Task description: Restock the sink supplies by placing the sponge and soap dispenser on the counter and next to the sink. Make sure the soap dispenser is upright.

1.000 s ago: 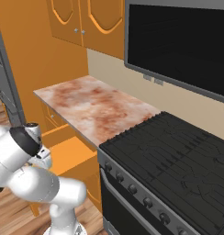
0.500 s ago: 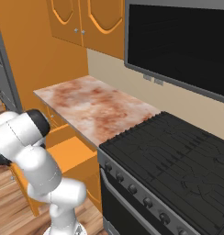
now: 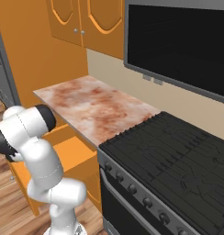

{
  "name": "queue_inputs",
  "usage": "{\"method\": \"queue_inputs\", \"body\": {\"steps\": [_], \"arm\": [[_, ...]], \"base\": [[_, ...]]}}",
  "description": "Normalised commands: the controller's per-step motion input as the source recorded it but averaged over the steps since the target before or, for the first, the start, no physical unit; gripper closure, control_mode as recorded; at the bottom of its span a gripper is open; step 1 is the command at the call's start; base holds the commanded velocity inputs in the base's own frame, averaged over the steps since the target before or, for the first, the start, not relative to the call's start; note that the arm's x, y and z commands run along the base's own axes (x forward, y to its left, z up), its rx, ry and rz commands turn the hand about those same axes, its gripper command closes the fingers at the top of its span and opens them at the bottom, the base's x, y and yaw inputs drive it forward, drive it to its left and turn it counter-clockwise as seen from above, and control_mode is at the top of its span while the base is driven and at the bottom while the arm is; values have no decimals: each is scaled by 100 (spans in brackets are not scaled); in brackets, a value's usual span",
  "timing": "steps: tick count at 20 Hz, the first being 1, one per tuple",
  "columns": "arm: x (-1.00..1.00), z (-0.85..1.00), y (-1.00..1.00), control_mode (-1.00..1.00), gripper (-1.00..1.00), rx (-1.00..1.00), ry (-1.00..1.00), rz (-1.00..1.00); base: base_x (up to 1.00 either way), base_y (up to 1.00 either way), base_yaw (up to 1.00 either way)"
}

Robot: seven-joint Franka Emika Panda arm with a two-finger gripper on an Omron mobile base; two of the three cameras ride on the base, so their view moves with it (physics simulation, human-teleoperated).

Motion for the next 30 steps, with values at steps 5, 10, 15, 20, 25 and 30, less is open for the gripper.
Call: {"method": "queue_inputs", "body": {"steps": [5, 10, 15, 20, 25, 30], "arm": [[0, -2, 5, -100, -100, -13, 0, 0], [10, 0, 0, -100, -100, -1, 0, 1], [32, 0, 0, -100, -100, 0, 0, 3], [21, -16, 0, -100, -100, 3, 0, 5], [16, -28, 0, -100, -100, 9, -2, 6], [2, -35, 2, -100, -100, 14, -2, 8]], "base": [[0, 0, 0], [0, 0, 0], [0, 0, 0], [0, 0, 0], [0, 0, 0], [0, 0, 0]]}}
